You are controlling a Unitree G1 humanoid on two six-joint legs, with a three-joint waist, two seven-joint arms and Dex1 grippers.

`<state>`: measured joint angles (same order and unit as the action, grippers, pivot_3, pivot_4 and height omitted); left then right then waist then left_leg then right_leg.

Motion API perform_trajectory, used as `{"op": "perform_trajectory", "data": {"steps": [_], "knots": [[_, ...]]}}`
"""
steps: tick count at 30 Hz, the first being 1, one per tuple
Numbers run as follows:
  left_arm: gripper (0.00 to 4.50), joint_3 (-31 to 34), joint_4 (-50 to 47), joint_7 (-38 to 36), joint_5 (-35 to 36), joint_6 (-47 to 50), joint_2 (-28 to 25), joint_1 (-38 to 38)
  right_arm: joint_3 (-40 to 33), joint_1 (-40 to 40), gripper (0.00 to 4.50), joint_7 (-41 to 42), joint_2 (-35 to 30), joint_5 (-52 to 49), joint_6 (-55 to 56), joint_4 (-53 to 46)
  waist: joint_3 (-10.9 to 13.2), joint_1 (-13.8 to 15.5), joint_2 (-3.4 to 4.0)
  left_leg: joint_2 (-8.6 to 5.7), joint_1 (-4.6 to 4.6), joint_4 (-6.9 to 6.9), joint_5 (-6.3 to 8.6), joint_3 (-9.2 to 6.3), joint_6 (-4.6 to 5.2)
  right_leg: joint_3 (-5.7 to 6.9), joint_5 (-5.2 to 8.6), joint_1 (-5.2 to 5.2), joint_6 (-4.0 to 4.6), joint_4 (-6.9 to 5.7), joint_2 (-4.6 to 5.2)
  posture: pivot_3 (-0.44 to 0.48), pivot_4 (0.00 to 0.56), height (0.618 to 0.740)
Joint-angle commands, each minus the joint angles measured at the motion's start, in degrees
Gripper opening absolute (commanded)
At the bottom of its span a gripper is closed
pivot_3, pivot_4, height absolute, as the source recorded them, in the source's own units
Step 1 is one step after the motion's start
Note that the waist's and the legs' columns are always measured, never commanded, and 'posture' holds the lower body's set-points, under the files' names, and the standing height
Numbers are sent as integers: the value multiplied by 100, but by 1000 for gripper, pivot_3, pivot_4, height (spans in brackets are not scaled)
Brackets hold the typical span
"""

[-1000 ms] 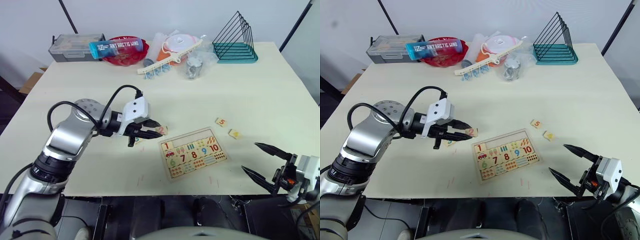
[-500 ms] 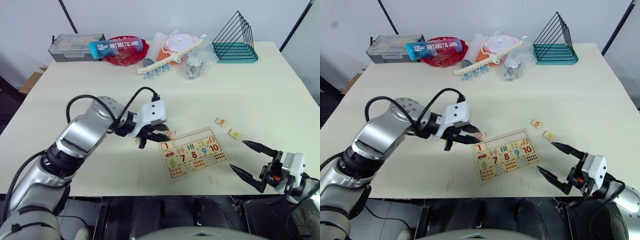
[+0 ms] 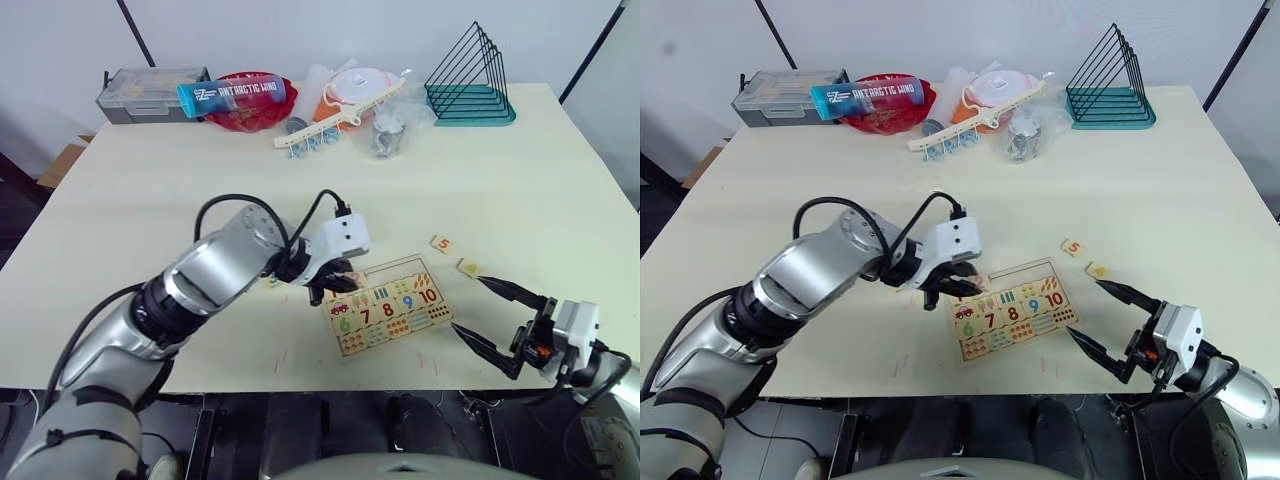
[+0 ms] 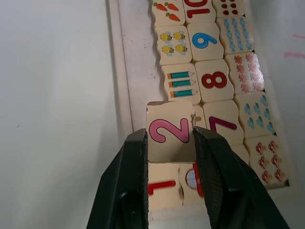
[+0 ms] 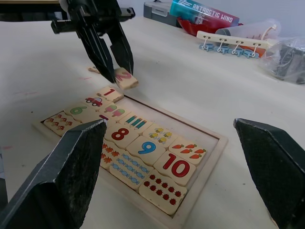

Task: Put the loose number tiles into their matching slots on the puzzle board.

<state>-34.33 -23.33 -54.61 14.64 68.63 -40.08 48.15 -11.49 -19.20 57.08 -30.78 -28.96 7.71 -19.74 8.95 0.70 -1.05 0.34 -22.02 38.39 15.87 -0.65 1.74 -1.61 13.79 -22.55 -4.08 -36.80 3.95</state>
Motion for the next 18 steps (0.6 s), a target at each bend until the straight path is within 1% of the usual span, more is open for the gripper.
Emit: {"op": "perform_trajectory", "data": {"steps": [1,7,18], "knots": [[905,-117,-16,184,-155,-17,-13,82,-15,-4,4500,-25,-16,-3,87,-178,0,-1,0,0,0,0,0,0,0,0,0,0,0,0,0,0,150,740],[905,-227,43,418,-203,41,24,13,-109,-233,4500,44,-37,-37,149,-198,0,8,0,0,-1,0,0,-1,0,0,0,0,0,0,0,0,150,740],[905,-307,42,486,-128,76,67,-1,-262,-553,4500,89,-103,-59,241,-195,0,4,0,0,0,0,0,-3,0,0,0,0,0,0,1,0,150,740]]}}
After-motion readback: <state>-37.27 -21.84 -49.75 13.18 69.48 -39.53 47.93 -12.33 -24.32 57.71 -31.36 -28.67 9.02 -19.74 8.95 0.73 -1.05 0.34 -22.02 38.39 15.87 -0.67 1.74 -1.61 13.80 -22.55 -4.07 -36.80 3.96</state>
